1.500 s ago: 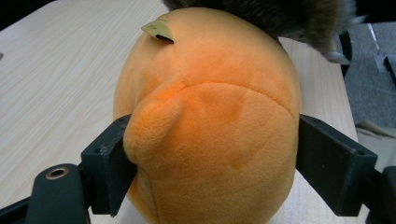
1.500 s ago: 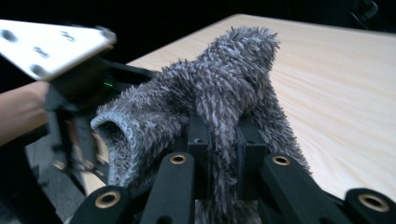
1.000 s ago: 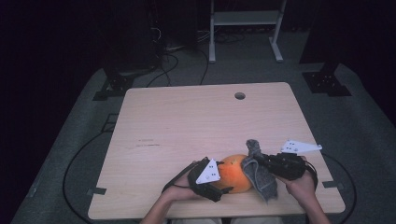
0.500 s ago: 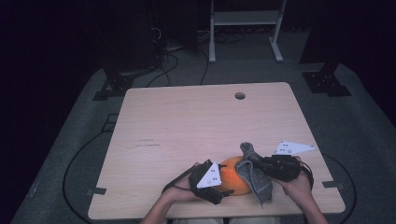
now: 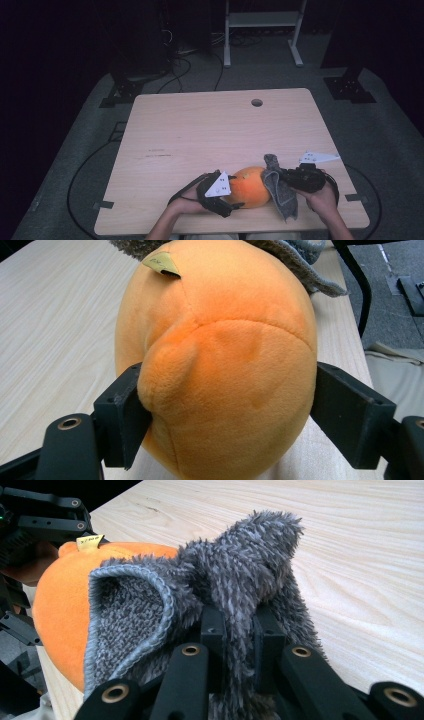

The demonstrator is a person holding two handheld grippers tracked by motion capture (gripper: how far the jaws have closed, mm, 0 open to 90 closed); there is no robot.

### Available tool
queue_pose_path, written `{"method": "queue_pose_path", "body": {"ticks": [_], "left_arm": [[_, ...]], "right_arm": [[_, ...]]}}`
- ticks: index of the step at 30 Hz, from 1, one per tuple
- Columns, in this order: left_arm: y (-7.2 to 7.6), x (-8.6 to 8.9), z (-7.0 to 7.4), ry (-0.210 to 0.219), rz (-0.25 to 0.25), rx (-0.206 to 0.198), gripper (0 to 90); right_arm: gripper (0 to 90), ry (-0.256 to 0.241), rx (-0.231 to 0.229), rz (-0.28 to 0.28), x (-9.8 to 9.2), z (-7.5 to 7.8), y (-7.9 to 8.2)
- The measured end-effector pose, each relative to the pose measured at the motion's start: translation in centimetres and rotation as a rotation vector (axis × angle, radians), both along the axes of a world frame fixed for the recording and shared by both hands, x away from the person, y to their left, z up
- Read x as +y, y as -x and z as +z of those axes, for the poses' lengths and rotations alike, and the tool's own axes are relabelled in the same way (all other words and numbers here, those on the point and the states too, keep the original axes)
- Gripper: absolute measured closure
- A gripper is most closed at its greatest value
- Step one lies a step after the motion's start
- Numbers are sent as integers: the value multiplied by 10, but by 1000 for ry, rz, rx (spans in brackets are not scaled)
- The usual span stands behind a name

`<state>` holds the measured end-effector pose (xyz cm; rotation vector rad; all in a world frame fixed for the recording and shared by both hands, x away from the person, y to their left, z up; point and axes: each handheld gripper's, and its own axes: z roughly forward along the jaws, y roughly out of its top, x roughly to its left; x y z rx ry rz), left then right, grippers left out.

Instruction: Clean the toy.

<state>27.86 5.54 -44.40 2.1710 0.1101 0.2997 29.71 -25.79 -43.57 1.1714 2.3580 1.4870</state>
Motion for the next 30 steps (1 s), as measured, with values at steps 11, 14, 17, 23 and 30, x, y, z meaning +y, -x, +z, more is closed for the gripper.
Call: {"method": "queue_pose_path", "body": {"ticks": [11, 14, 17, 23, 30], "left_arm": [[2, -6, 0, 5, 5, -19, 206], [4, -11, 0, 4, -1, -33, 206], [7, -15, 0, -3, -8, -42, 206], [5, -12, 3, 22, -24, -23, 186], [-4, -16, -5, 36, 49, 66, 59]], "right_arm": [[789, -14, -79, 7, 4, 32, 8], [789, -32, -120, 60, 18, 47, 18], [788, -19, -147, 105, 35, 54, 24], [788, 95, -153, 126, 58, 44, 25], [788, 26, -112, 115, 42, 36, 20]]}}
